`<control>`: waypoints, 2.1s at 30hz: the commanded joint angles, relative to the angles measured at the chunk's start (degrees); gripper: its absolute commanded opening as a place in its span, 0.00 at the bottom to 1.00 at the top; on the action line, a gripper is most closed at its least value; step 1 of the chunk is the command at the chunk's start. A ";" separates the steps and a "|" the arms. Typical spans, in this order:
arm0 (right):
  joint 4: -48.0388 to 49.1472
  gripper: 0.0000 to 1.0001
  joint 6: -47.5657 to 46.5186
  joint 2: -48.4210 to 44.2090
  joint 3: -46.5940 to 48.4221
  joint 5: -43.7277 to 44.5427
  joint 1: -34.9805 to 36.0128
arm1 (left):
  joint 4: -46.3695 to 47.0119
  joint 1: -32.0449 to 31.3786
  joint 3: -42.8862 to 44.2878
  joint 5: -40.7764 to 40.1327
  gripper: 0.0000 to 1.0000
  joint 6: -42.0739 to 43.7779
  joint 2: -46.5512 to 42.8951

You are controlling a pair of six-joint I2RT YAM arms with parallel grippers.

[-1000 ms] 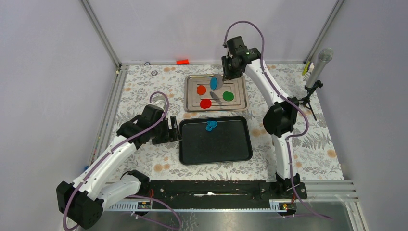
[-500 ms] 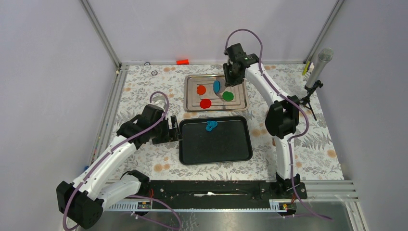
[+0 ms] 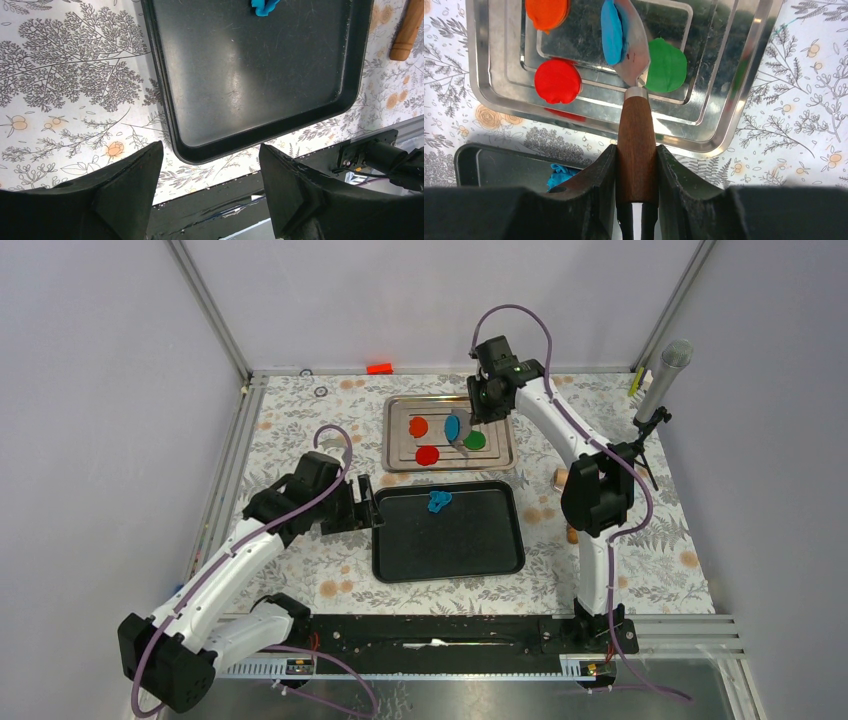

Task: Roll out the dumpling wrappers from the dough
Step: Place the dumpling wrapper on the plate.

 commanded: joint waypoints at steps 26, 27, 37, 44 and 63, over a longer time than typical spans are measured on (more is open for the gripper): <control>7.85 0.00 5.30 1.06 0.92 -8.18 -1.75 | 48.39 3.27 37.73 21.40 0.42 -25.79 56.15; 7.86 0.00 5.33 1.21 0.85 -8.27 -1.77 | 49.71 3.36 38.33 21.38 0.42 -26.73 57.67; 7.84 0.00 5.17 2.03 0.50 -8.91 -1.84 | 56.56 4.22 42.19 17.76 0.42 -32.81 66.48; 7.82 0.00 4.60 1.77 -0.43 -8.32 -2.03 | 57.46 4.96 47.06 16.95 0.42 -36.10 72.07; 8.63 0.00 4.25 1.19 -1.69 -8.10 -2.74 | 57.23 4.96 51.77 16.40 0.42 -38.81 78.43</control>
